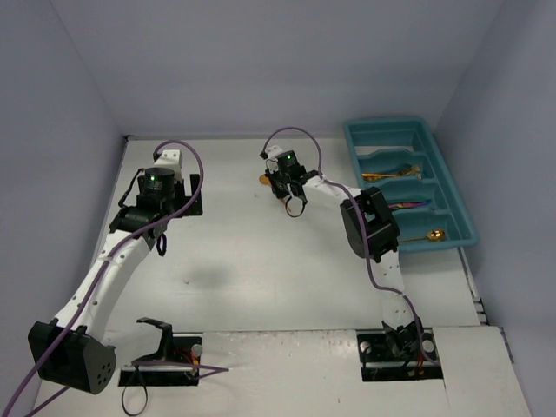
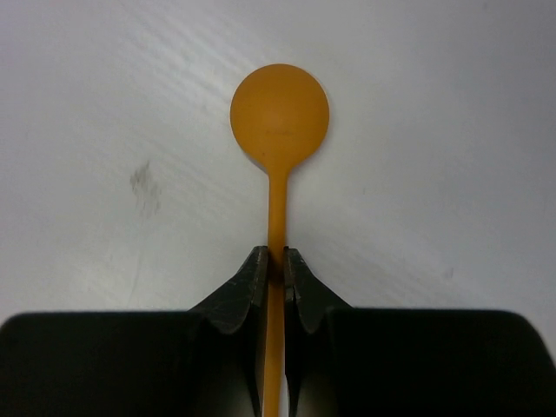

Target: Sort the eating utensils into containers

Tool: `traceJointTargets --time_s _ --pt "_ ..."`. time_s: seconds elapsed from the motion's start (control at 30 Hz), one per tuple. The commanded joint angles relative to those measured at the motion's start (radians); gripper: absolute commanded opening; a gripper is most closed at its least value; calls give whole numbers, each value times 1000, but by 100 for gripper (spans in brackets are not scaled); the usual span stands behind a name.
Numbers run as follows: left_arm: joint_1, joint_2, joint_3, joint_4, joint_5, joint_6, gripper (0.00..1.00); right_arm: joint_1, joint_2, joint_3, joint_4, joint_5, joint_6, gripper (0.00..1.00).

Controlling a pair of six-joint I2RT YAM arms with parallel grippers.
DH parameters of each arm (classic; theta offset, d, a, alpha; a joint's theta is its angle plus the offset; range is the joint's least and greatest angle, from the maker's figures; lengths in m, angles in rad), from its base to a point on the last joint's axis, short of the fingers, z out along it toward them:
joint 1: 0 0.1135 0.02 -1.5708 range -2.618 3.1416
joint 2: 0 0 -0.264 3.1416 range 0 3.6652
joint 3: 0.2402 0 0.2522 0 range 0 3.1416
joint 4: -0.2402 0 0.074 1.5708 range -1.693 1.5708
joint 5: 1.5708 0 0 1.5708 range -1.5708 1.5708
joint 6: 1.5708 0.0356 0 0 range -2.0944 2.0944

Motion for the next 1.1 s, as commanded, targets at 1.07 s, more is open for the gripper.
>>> traceJointTargets --time_s 1.07 --pt "3 -35 30 40 18 -2 91 -753 -1059 -934 -102 510 977 0"
